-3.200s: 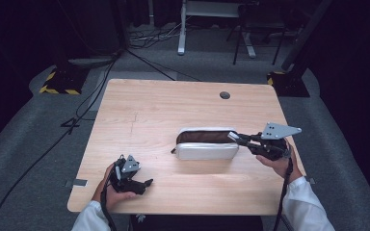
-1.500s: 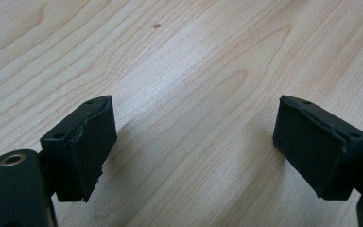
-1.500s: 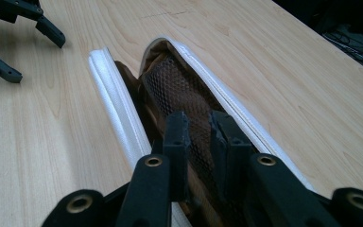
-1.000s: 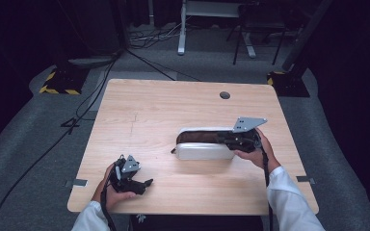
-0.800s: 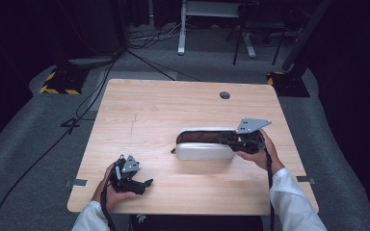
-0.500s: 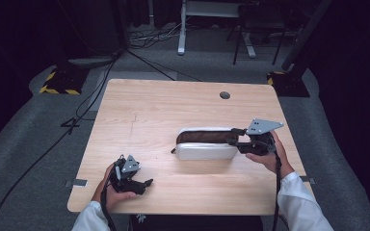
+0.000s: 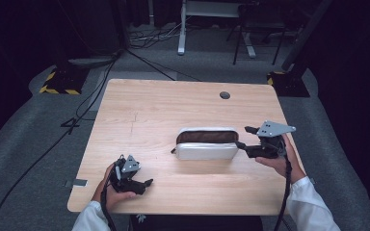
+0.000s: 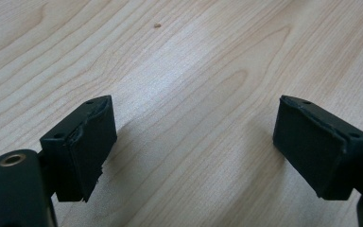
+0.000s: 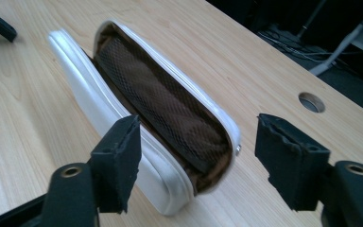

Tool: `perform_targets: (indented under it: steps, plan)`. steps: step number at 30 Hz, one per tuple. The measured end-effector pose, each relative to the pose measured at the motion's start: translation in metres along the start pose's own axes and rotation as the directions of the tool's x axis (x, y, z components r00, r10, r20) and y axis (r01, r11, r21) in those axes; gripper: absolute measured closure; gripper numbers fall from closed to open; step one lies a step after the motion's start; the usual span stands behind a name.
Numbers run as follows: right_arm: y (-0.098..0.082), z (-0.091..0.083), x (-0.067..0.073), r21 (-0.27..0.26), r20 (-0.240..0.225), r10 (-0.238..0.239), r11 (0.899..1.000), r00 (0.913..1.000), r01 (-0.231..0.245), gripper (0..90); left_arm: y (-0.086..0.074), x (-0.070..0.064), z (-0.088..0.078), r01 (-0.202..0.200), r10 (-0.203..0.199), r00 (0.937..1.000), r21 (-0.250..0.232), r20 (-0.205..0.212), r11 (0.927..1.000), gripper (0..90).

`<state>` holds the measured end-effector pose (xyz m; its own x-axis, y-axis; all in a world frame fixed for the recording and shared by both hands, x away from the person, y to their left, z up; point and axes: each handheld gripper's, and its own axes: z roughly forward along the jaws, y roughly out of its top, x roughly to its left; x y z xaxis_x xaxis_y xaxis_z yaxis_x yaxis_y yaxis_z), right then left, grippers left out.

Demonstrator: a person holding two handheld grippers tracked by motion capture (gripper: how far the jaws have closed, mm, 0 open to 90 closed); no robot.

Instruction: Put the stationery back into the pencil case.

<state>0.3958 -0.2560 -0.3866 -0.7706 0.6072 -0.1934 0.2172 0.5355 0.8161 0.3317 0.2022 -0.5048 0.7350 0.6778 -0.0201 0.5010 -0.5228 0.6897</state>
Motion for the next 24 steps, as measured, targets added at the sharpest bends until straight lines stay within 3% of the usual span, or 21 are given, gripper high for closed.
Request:
perform_targets:
  steps: [13,24]
  plan:
    - [-0.016,-0.02,-0.002,0.033,0.014,0.009,0.999,0.9999,-0.009,26.3,0.0,0.0,0.0,0.0,0.0,1.0,0.0,0.0,1.0,14.5]
    - [-0.039,-0.026,-0.001,0.101,0.04,0.006,0.995,0.9992,-0.01,26.8,0.0,0.0,0.0,0.0,0.0,1.0,0.0,0.0,1.0,14.5]
